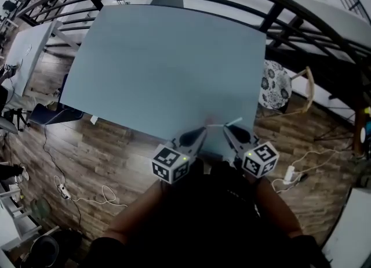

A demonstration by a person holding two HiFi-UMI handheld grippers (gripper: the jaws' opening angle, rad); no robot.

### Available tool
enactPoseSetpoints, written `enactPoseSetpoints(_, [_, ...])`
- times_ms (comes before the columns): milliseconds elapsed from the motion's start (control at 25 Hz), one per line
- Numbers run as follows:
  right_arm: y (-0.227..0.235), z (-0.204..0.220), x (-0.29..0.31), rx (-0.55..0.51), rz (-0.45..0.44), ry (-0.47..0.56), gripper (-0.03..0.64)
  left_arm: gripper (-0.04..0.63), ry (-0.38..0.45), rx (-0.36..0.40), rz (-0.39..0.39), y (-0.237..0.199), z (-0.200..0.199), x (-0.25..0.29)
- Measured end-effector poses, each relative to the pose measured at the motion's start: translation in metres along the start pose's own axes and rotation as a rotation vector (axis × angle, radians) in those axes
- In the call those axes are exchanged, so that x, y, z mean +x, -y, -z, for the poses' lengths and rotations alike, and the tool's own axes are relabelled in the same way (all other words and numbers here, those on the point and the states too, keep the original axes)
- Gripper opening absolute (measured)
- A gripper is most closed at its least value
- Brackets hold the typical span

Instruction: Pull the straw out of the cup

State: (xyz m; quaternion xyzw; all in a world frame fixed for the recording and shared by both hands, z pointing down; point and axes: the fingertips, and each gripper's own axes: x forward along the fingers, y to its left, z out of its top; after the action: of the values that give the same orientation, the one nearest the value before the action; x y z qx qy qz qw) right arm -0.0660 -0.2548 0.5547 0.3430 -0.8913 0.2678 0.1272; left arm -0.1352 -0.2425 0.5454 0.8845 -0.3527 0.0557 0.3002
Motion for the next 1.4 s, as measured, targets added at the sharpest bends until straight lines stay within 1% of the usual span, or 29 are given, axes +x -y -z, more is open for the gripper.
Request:
enactPoseSetpoints(160, [-0.008, -0.005, -0.011, -0.015, -0.018, 0.006, 0.043, 0.011, 0.005, 0.014, -0.003, 0.013, -0.002, -0.001])
enactPoseSetpoints(320, [-0.012, -0.004, -0.027, -0.023, -0.039, 0.009, 0.043, 0.011, 0.028, 0.033, -0.02, 0.028, -0.004, 0.004])
enactPoseSetpoints(560, [-0.014, 0.0, -0.061, -0.045, -0.078, 0.01, 0.043, 0.011, 0.008, 0.049, -0.019, 0.072, 0.01, 0.015])
enactPoseSetpoints(920, [-0.015, 0.012, -0.115, -0.074, -0.132, 0.034, 0.043, 0.011, 0.036, 0.071, -0.073, 0.121, 0.024, 0.018])
enactPoseSetpoints(1280, [-0.028, 0.027, -0.151, -0.096, -0.195, 0.04, 0.043, 0.011, 0.044, 0.068, -0.121, 0.164, 0.046, 0.008])
enactPoseSetpoints(1400, [-0.033, 0.035, -0.161, -0.101, -0.214, 0.038, 0.043, 0.011, 0.072, 0.052, -0.14, 0.175, 0.052, 0.001])
